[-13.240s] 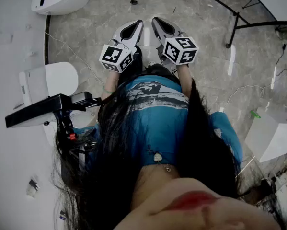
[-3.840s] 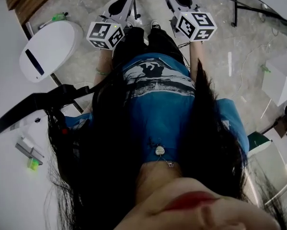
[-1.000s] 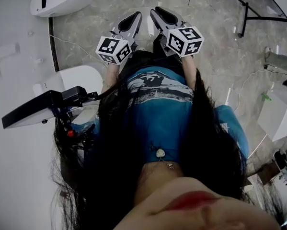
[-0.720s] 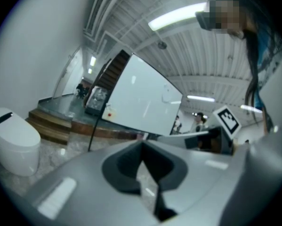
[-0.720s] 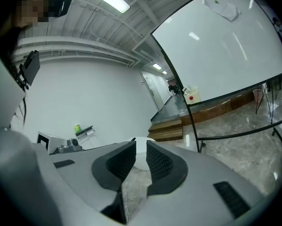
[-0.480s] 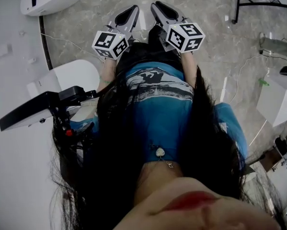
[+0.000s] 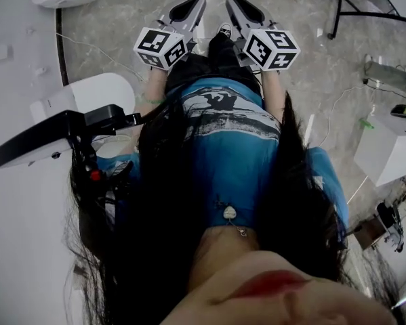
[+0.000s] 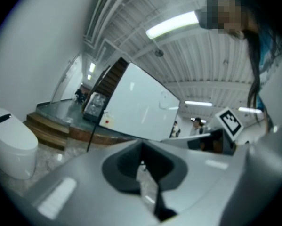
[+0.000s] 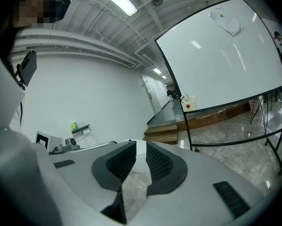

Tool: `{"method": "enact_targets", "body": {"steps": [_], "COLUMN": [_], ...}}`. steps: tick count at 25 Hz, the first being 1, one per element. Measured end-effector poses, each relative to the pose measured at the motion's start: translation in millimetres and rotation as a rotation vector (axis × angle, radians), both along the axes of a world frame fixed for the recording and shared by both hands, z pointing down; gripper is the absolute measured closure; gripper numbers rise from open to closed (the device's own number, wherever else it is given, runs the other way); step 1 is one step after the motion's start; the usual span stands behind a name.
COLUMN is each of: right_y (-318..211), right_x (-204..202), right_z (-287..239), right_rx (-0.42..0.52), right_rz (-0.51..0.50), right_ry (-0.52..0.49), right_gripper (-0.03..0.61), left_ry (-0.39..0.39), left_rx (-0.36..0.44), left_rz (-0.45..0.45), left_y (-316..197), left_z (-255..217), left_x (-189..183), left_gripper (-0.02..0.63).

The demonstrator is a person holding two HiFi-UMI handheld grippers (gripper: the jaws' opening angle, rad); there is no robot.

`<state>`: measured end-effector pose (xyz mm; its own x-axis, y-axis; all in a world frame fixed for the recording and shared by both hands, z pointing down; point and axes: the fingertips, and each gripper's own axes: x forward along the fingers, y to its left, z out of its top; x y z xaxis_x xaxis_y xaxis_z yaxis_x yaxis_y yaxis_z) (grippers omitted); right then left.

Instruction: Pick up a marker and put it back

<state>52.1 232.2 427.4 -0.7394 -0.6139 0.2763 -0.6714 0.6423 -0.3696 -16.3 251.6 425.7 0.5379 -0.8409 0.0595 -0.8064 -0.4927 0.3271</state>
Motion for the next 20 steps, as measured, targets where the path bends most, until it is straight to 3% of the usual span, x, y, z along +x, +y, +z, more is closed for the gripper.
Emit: {"method": "enact_targets", "body": {"steps": [20], "right_y": [8.3], "right_x": [-23.5], "right_z": [16.0], "right_rx": [-0.007], "right_rz": [-0.058], "right_ry": [0.024], "right_gripper": [0.512], "left_ry": [-0.017], "left_rx": [-0.011], "left_rz": [-0.038], "left_y": [13.6], "left_z": [7.1], "left_x": [-16.3], "left_gripper": [0.611]}}
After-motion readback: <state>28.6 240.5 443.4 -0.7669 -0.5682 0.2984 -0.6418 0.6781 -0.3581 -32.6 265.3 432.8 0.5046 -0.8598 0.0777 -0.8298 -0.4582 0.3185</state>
